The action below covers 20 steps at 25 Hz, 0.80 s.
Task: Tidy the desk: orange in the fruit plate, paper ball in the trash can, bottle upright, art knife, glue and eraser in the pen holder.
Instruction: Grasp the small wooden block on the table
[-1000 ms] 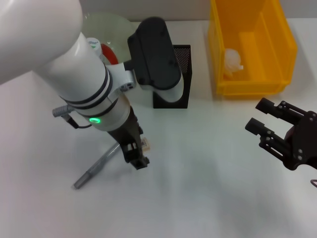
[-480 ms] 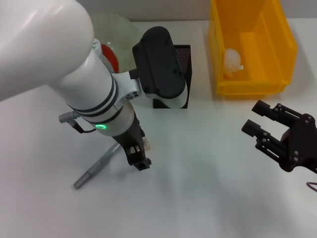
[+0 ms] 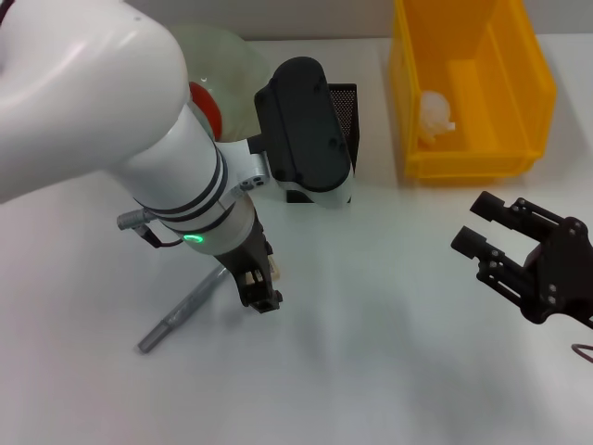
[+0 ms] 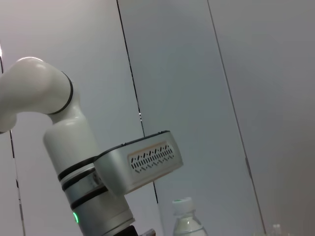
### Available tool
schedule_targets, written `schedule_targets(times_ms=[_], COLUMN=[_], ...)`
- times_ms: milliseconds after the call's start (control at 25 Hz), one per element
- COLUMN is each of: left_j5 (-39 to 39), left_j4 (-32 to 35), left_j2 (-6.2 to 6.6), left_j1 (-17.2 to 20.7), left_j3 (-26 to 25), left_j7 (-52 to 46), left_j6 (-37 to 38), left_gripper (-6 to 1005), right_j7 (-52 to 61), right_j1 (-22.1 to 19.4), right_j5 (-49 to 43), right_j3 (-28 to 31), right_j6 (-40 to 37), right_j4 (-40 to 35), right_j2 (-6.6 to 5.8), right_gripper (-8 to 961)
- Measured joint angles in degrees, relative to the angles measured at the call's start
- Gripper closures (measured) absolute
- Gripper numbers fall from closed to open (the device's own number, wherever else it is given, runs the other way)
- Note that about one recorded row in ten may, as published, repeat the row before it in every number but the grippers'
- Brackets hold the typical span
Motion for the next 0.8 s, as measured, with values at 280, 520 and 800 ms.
schedule_targets(times_ms=[280,520,800], left_j5=[1.79,1.87,1.85], left_j4=[-2.55,-4.16,-4.31], left_j2=[0.00,0.00,0.00], left_j1=[-0.55,-0.98,-1.29], left_j3=[0.89,1.23,1.70], left_j7=[-0.46,-0.56,-0.46], left_j6=[-1.56,-2.48,-2.75], left_gripper=[407,423,441], right_j7=[0.00,0.00,0.00], right_j1=[0.17,0.28,0.36], right_j5=[-0.03,0.01,0.01], right_j3=[0.00,0.00,0.00], right_j6=[0.43,0.43,0.43], right_j4=[0.23,0.26,0.25], right_j2=[0.07,0.09,0.09], right_gripper=[456,456,456])
